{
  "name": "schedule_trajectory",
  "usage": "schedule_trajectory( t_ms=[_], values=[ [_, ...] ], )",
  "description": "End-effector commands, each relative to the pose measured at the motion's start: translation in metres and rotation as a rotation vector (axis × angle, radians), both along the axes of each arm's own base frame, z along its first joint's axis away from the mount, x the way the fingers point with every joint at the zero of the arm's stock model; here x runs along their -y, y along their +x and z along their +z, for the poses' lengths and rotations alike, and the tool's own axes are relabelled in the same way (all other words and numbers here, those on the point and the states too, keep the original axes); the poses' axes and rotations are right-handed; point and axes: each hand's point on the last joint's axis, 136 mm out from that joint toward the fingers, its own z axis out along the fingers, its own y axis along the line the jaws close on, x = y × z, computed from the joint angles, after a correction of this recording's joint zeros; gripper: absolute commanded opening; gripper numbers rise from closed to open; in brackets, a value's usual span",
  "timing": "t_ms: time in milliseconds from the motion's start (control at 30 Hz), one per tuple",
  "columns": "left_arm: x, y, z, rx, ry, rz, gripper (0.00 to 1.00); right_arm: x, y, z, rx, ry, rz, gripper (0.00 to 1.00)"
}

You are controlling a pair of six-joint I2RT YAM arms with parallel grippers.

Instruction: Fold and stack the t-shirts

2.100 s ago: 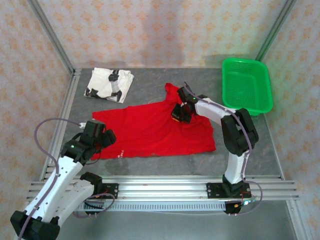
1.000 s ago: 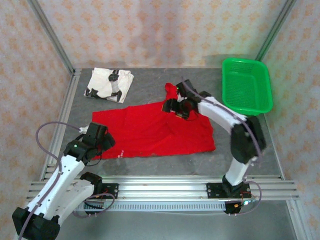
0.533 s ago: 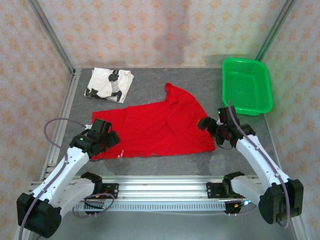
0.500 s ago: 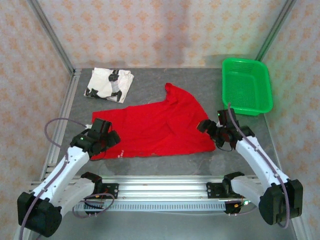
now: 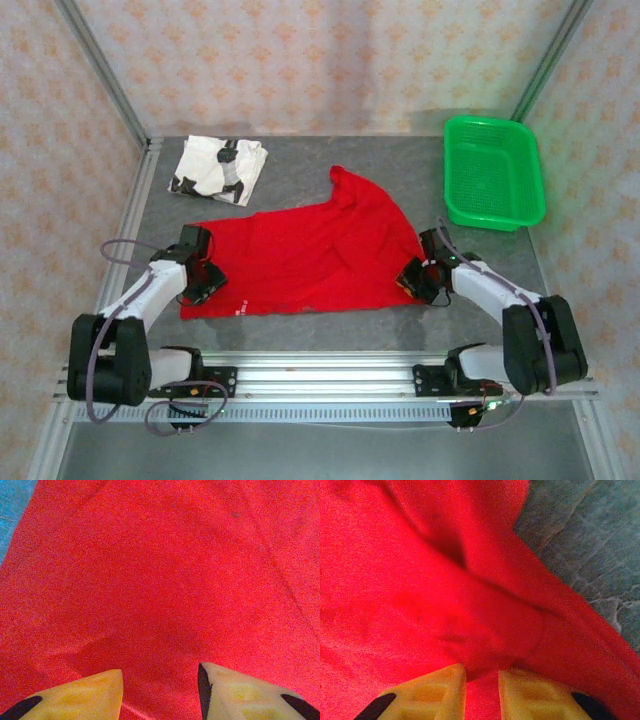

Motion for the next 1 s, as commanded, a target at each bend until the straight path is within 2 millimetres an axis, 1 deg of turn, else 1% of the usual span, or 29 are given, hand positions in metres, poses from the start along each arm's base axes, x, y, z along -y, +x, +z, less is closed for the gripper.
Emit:
schedule_trajectory(
  t_ms=[0,133,200,300,367,500,600,633,667,700,733,767,800,867,933,967],
  values=[
    [-0.008,0.009,-0.001,0.012,0.037,0.004,0.44,0.019,0.011,0.0,0.011,-0.104,-0.07,0.23],
    [-0.011,0.0,-0.015,-0.057,0.052,0.018,0.43,0.04,-0.004,-0.01,-0.054,-0.216,-0.108,0.18],
    [-0.012,-0.007,-0.022,-0.073,0.054,0.037,0.43,0.05,-0.015,-0.016,-0.084,-0.258,-0.136,0.18],
    [-0.01,-0.018,-0.031,-0.093,0.04,0.05,0.43,0.059,-0.03,-0.017,-0.096,-0.285,-0.179,0.18],
    [-0.008,-0.026,-0.035,-0.106,0.033,0.055,0.42,0.061,-0.041,-0.017,-0.096,-0.276,-0.208,0.16],
    [-0.002,-0.044,-0.037,-0.111,0.032,0.048,0.42,0.066,-0.068,-0.016,-0.099,-0.267,-0.25,0.16],
    [0.002,-0.051,-0.034,-0.088,0.022,0.042,0.43,0.063,-0.077,-0.015,-0.07,-0.225,-0.282,0.17],
    [0.004,-0.048,-0.03,-0.061,0.01,0.045,0.45,0.063,-0.077,-0.012,-0.058,-0.224,-0.288,0.17],
    [0.006,-0.045,-0.025,-0.032,-0.001,0.05,0.48,0.064,-0.075,-0.007,-0.045,-0.226,-0.292,0.17],
    [0.008,-0.038,-0.017,0.007,-0.013,0.054,0.53,0.065,-0.072,0.0,-0.026,-0.228,-0.291,0.19],
    [0.009,-0.03,-0.004,0.05,-0.024,0.052,0.6,0.064,-0.065,0.01,0.002,-0.225,-0.285,0.24],
    [0.01,-0.022,0.009,0.086,-0.03,0.049,0.64,0.061,-0.058,0.02,0.029,-0.214,-0.276,0.28],
    [0.01,-0.012,0.027,0.126,-0.028,0.041,0.68,0.057,-0.048,0.034,0.069,-0.199,-0.259,0.32],
    [0.008,0.007,0.066,0.208,-0.006,0.021,0.74,0.045,-0.023,0.066,0.175,-0.165,-0.203,0.41],
    [0.003,0.03,0.107,0.3,0.025,-0.008,0.81,0.028,0.01,0.105,0.297,-0.13,-0.11,0.54],
    [0.0,0.041,0.122,0.328,0.026,-0.019,0.83,0.019,0.027,0.121,0.339,-0.125,-0.053,0.58]
  ],
)
